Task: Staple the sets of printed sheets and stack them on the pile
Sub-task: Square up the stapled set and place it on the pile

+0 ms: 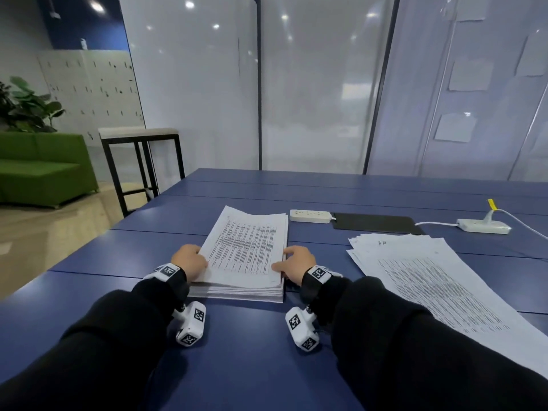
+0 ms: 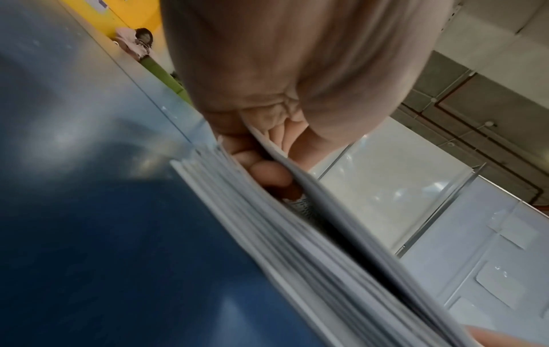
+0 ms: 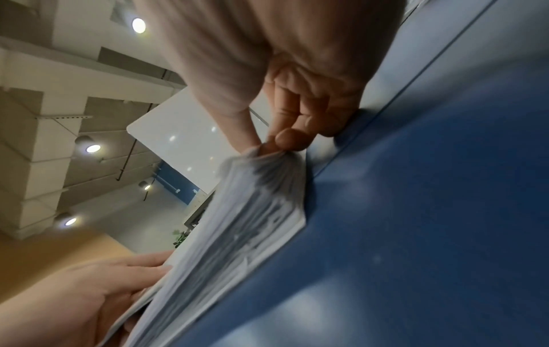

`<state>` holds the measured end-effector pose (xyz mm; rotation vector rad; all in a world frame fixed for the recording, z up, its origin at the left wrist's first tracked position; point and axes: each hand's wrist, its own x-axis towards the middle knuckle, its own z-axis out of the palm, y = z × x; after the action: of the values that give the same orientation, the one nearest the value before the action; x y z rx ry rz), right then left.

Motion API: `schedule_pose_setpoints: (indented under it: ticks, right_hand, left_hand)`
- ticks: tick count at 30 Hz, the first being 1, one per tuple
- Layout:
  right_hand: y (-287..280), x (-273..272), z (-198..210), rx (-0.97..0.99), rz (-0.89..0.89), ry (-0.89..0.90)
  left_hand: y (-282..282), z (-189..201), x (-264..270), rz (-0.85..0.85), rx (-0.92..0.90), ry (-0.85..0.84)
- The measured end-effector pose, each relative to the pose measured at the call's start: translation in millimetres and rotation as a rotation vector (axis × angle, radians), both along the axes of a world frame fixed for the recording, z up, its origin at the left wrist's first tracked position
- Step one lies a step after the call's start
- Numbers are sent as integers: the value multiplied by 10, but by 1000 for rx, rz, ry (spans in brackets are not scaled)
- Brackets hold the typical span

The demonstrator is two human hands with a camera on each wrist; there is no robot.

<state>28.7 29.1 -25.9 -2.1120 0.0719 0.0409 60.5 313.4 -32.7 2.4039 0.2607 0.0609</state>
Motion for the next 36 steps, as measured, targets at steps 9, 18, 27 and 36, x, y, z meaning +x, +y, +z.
schedule_pose_setpoints:
  ticks: [9,18,27,36]
  right_hand:
    - [-72,-13,-6,-44,11,-22]
    - [-60,34,-91,-66,23,39]
    - [-1,43,-157,-158,82,60]
    - [-224,-297,236,280,9,137]
  left_hand:
    - [-6,1,-1,-10,102,83]
    - [-127,122,-98,-19,9,65]
    - [-135,131,-174,-41,-105,45]
    - [-307,383,-342,-39,54,-74]
